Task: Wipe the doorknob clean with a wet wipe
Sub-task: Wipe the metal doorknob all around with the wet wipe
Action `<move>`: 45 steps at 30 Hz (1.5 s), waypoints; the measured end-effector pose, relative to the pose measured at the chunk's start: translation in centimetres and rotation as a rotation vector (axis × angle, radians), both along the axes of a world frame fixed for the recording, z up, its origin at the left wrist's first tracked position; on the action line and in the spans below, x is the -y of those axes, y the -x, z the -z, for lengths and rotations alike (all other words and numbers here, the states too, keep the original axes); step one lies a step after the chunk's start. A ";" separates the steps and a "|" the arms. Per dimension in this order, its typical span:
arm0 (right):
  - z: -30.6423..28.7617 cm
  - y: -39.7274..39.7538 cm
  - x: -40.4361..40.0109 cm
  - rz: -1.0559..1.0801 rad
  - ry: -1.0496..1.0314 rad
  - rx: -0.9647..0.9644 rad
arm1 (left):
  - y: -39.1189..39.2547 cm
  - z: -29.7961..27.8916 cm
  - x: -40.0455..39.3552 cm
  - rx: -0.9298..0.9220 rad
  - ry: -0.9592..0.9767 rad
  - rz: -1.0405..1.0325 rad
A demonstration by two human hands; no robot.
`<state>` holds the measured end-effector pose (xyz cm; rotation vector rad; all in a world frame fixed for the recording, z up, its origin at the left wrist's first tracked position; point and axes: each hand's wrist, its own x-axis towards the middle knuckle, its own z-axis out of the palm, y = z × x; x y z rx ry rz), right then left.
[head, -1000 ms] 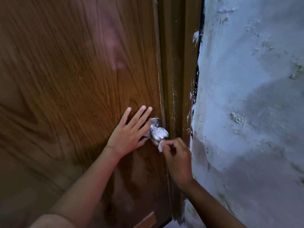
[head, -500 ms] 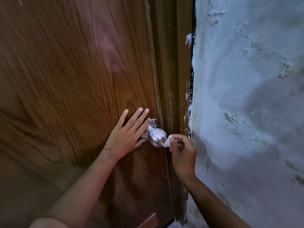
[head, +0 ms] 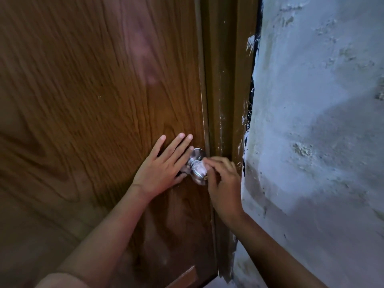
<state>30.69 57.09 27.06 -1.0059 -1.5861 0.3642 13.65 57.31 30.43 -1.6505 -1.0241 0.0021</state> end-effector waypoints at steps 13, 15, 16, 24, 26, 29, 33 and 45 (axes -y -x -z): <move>-0.4 0.0 -0.4 0.003 0.021 0.005 | -0.2 -0.1 0.2 0.004 0.001 0.002; -0.4 0.0 0.1 -0.022 -0.112 0.154 | -0.1 -0.1 0.1 -0.003 -0.008 -0.001; -0.1 -0.2 0.2 -0.040 -0.160 0.202 | -0.1 -0.1 0.1 -0.006 -0.011 -0.002; 0.4 -1.4 -0.2 -0.013 0.032 -0.020 | -0.1 -0.1 0.1 -0.010 -0.014 -0.002; 0.2 -1.2 -0.9 0.002 0.167 -0.060 | -0.1 -0.1 0.1 -0.018 -0.017 -0.009; -0.3 -0.7 -0.8 -0.016 0.076 0.012 | -0.2 -0.1 0.1 -0.012 -0.015 -0.006; 0.5 -0.1 0.3 -0.070 -0.260 0.311 | -0.1 -0.1 0.2 -0.011 -0.021 -0.001; -0.1 -1.2 -0.5 -0.039 -0.037 0.105 | -0.2 -0.1 0.2 0.000 -0.018 0.006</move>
